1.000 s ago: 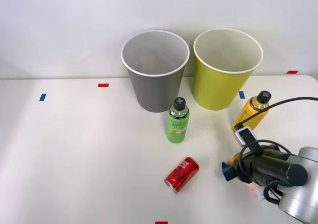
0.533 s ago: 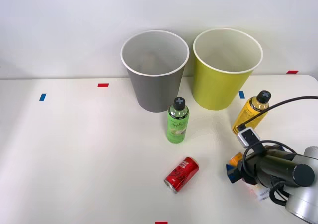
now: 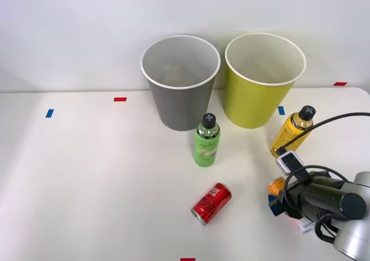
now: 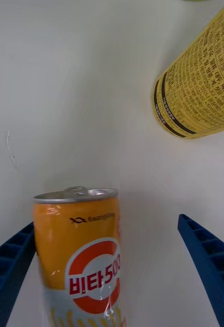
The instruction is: Put cans in the gray bin, plastic bottles in the light green bin
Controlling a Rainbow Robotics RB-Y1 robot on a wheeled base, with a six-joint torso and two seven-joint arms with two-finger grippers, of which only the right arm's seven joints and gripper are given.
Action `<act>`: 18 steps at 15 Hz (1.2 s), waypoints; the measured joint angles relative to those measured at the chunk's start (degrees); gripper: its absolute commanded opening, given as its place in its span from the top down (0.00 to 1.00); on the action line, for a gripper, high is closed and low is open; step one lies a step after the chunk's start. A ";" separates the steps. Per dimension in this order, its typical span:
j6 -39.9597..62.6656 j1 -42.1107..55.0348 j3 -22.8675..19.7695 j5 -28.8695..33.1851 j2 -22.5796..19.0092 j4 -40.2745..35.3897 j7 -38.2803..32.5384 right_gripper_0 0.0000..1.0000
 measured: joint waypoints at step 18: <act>-10.13 10.39 -5.14 14.17 2.12 -2.74 1.12 1.00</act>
